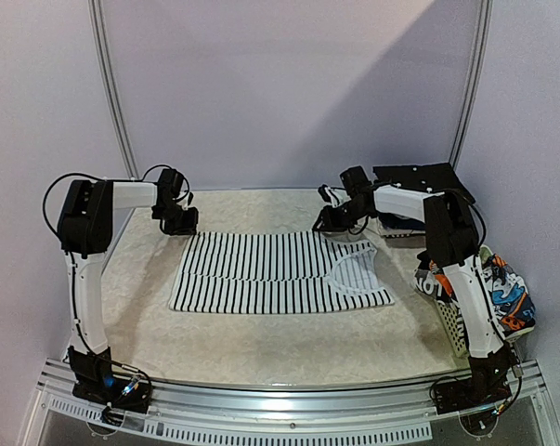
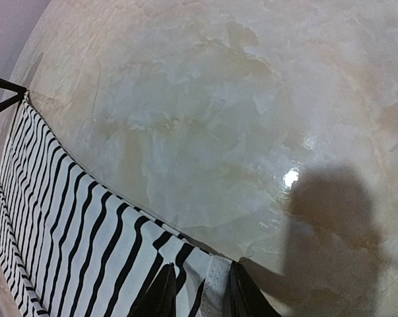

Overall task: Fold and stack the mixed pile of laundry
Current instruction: Pick up the 1/3-folded tank top from the center of the board.

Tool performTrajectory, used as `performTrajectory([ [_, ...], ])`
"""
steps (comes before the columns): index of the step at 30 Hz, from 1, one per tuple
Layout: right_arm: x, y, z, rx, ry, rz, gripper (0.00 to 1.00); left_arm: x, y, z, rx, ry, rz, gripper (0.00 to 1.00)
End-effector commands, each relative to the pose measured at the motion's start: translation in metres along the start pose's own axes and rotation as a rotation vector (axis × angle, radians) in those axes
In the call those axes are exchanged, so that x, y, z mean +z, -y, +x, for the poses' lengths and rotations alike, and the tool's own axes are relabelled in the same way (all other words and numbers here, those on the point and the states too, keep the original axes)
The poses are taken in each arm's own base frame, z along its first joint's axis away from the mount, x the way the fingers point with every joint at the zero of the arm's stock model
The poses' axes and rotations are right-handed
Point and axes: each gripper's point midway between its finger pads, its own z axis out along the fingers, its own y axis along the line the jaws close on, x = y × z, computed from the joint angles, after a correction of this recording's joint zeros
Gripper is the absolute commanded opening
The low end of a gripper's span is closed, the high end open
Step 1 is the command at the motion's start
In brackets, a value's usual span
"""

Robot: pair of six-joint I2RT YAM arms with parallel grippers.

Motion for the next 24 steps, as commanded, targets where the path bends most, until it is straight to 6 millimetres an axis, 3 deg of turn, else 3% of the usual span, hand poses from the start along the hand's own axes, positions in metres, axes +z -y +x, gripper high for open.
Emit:
performTrajectory([
  [1, 0.01, 0.008, 0.01, 0.018, -0.033, 0.014, 0.29, 0.005, -0.007, 0.014, -0.016, -0.042, -0.005, 0.0],
  [5, 0.011, 0.01, 0.009, 0.018, -0.026, 0.019, 0.24, 0.005, -0.007, 0.014, -0.016, -0.042, -0.004, 0.0],
  [16, 0.002, 0.003, -0.005, 0.01, 0.007, 0.012, 0.0, 0.001, -0.005, 0.01, -0.015, -0.021, 0.004, 0.0],
  [24, -0.015, -0.003, -0.009, -0.013, 0.014, 0.032, 0.0, -0.023, 0.005, -0.001, -0.029, 0.053, 0.051, 0.0],
])
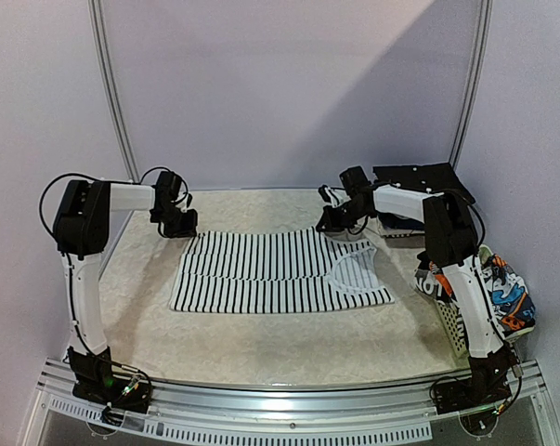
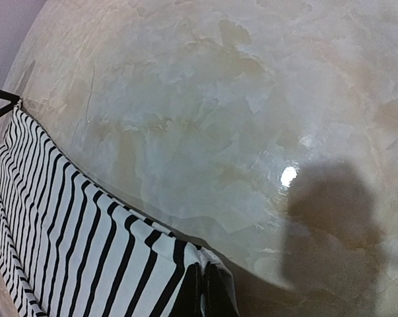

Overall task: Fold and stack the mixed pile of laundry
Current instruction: Pick up the 1/3-folded tank top from the center of the board, then fold the 1/3-folded tank top at the center of the board.

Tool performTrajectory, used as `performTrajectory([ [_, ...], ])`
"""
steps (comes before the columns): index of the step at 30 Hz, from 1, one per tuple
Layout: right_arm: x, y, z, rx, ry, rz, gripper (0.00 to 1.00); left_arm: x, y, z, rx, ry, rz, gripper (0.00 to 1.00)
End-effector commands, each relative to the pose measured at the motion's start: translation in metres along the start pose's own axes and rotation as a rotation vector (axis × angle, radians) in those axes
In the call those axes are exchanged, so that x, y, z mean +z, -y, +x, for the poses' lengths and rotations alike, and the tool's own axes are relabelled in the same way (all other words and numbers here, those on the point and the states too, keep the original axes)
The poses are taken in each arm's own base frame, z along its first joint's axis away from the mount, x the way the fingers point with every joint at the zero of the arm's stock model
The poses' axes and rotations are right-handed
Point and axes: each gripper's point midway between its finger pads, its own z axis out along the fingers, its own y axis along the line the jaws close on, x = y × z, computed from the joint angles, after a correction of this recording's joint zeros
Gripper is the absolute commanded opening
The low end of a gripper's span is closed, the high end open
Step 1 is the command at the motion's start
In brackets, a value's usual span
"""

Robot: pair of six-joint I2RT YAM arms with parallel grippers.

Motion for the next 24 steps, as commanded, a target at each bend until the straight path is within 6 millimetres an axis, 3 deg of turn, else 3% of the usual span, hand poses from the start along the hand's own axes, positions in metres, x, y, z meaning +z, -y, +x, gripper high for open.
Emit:
performTrajectory([
  [1, -0.02, -0.007, -0.009, -0.025, 0.02, 0.02, 0.0, -0.021, 0.005, -0.009, -0.017, 0.046, 0.032, 0.0],
  [13, -0.042, -0.018, -0.004, -0.053, 0.01, 0.026, 0.0, -0.043, 0.009, -0.008, 0.002, 0.092, 0.052, 0.0],
  [20, -0.051, -0.03, 0.007, -0.082, -0.008, 0.043, 0.0, -0.06, 0.018, -0.016, 0.046, 0.128, 0.083, 0.0],
  [24, -0.052, -0.037, 0.015, -0.094, -0.02, 0.054, 0.0, -0.067, 0.019, -0.012, 0.072, 0.114, 0.084, 0.0],
])
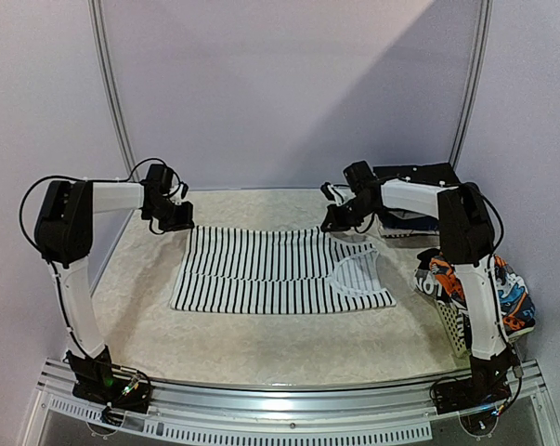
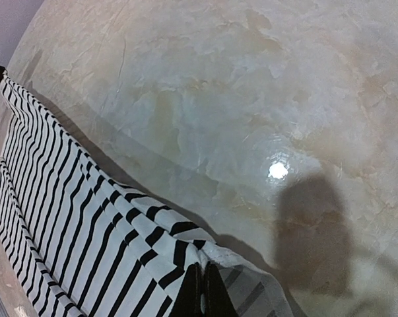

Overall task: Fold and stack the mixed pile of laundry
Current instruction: Fold the 1/3-folded tank top at the center of the board.

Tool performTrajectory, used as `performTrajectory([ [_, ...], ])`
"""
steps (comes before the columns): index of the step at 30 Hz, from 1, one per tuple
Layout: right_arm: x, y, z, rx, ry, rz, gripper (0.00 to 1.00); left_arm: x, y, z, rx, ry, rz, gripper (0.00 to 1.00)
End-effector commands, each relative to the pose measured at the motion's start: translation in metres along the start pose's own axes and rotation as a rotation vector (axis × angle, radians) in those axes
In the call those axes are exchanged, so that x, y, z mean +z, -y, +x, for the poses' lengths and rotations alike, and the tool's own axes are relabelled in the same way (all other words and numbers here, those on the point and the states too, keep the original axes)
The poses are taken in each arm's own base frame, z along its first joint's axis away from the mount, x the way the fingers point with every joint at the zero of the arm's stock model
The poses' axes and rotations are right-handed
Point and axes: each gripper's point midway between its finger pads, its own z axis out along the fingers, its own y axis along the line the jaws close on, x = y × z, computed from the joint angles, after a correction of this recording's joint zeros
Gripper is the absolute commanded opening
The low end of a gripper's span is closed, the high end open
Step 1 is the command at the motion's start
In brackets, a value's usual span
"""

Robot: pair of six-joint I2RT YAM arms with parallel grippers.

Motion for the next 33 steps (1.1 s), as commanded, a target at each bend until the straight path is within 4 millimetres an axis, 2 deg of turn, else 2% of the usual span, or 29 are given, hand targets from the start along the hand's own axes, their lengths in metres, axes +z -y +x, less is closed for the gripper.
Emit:
performTrajectory([
  [1, -0.016, -0.016, 0.001, -0.044, 0.007, 0.024, 0.0, -0.021, 0.004, -0.005, 0.044, 0.024, 0.017, 0.0],
  [12, -0.031, -0.027, 0.019, -0.061, 0.004, 0.065, 0.0, -0.028, 0.005, 0.028, 0.047, -0.003, 0.005, 0.0],
  [20, -0.039, -0.024, 0.038, -0.053, 0.003, 0.091, 0.0, -0.028, -0.003, 0.046, 0.027, -0.01, -0.023, 0.0],
  [33, -0.034, -0.03, 0.056, -0.056, -0.02, 0.085, 0.03, -0.027, -0.005, 0.066, 0.013, -0.023, -0.024, 0.0],
])
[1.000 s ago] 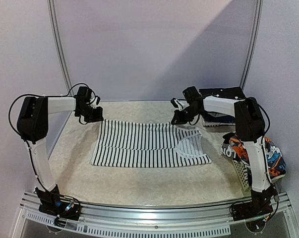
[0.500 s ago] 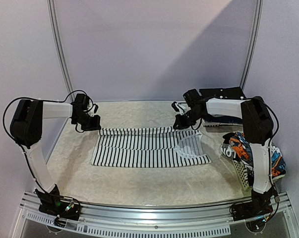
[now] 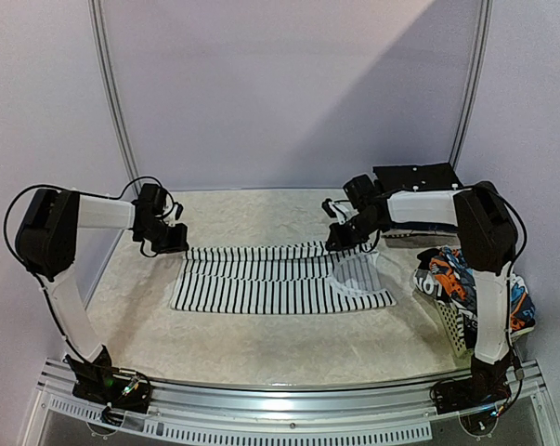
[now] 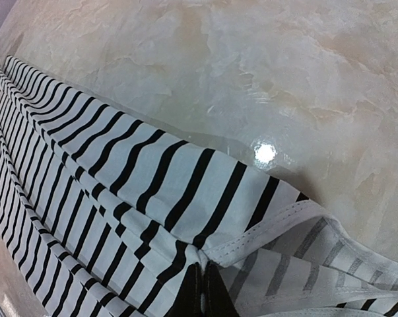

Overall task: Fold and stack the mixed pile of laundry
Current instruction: Fold the 1/3-folded tank top at the center of the board.

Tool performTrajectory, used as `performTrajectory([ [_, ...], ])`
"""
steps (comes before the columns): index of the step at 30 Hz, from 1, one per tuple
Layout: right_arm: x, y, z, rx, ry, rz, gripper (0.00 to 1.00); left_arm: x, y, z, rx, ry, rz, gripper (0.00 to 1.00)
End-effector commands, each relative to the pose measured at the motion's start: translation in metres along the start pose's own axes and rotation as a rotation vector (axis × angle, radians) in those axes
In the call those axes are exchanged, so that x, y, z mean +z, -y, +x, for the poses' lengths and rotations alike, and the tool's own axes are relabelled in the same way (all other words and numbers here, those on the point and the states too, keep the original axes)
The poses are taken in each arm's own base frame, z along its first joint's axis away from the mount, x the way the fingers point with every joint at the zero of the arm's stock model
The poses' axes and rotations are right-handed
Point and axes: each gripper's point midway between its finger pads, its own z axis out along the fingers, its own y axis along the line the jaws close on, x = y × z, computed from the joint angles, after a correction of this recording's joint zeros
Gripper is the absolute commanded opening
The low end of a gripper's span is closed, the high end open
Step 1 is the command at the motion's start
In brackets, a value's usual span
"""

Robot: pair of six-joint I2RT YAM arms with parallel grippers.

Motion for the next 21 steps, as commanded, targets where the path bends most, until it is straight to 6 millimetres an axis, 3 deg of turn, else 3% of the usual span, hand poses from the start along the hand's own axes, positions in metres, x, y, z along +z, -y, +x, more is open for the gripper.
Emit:
performTrajectory([
  [1, -0.013, -0.006, -0.003, -0.011, 0.031, 0.014, 0.04, -0.009, 0.003, -0.002, 0.008, 0.034, -0.007, 0.0],
  [14, -0.001, -0.003, 0.031, 0.023, -0.02, 0.011, 0.13, -0.011, 0.005, 0.029, 0.002, -0.004, -0.009, 0.03],
  [19, -0.011, -0.009, 0.039, 0.018, -0.029, 0.014, 0.16, -0.011, 0.0, 0.044, -0.006, -0.026, -0.026, 0.09],
  [21, -0.019, -0.014, 0.042, 0.012, -0.024, 0.01, 0.19, -0.017, 0.001, 0.046, -0.006, -0.016, -0.031, 0.15],
])
